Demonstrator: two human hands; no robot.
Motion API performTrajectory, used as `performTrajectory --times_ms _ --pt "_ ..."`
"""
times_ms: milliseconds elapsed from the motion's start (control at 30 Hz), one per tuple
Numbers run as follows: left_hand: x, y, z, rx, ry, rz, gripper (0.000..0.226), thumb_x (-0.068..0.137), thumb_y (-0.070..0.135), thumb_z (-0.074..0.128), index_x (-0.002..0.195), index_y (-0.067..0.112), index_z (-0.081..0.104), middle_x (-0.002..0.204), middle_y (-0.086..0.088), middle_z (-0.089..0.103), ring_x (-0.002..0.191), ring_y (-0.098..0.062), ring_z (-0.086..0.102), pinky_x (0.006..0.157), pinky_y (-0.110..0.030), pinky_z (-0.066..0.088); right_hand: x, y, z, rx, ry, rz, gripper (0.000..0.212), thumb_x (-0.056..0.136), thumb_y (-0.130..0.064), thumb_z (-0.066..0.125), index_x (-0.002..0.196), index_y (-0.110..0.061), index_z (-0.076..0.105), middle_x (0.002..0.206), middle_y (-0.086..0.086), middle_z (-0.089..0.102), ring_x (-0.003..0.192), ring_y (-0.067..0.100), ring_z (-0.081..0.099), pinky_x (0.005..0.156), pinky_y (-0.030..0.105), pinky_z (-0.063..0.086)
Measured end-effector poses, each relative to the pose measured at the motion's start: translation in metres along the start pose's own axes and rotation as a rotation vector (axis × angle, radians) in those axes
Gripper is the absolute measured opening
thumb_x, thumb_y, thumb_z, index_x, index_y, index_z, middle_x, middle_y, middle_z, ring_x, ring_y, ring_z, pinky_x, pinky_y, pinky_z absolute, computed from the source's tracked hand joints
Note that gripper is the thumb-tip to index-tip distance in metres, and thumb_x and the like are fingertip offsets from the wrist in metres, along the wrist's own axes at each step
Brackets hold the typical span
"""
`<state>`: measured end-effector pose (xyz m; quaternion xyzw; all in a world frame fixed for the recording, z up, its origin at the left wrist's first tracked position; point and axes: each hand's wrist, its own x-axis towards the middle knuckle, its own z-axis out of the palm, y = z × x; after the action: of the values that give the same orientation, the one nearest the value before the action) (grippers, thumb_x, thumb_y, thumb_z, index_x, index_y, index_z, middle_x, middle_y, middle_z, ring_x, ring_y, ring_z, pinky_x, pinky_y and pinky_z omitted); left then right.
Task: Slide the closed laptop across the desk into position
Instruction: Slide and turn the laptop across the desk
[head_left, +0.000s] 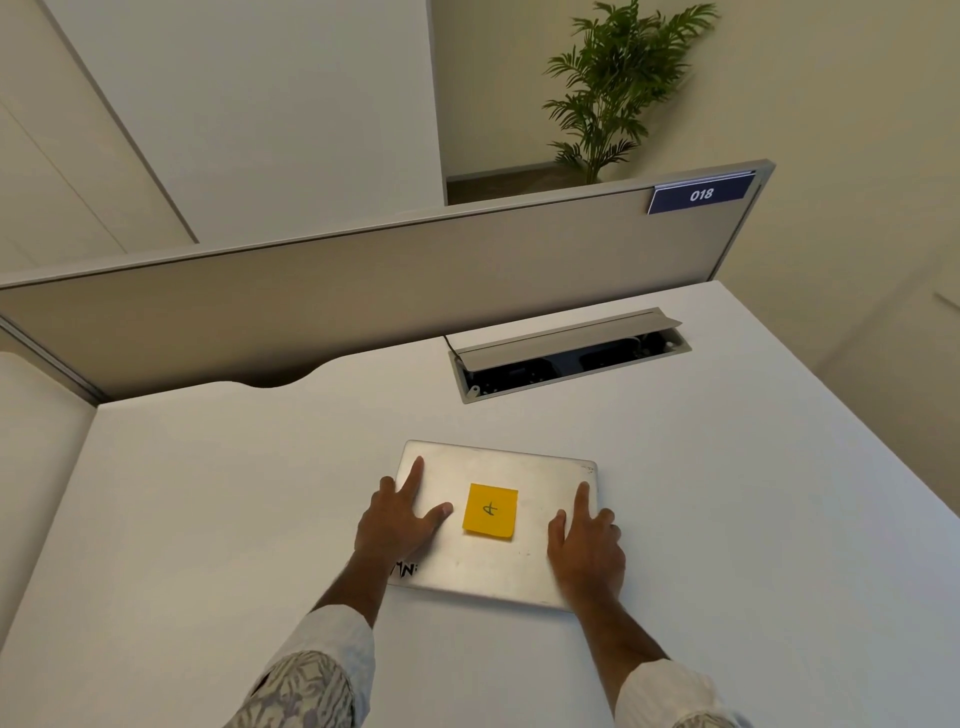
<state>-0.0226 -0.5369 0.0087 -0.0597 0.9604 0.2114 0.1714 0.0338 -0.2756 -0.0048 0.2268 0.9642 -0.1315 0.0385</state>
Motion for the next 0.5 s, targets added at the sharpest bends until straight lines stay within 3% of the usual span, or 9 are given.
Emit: performTrajectory --times_ms 500 --pt "-0.002 -0.006 0.012 0.101 0.042 0.051 0.090 0.086 0.083 0.030 0.158 0.043 -0.006 0.138 -0.010 0.036 0.123 -0.031 0.045 0.095 -0.047 0.048 0.007 0.004 0.010 -0.031 0.010 -0.037 0.060 0.099 -0.048 0.035 0.153 -0.021 0.027 0.108 0.012 0.052 0.092 0.026 0.056 0.063 0.038 0.053"
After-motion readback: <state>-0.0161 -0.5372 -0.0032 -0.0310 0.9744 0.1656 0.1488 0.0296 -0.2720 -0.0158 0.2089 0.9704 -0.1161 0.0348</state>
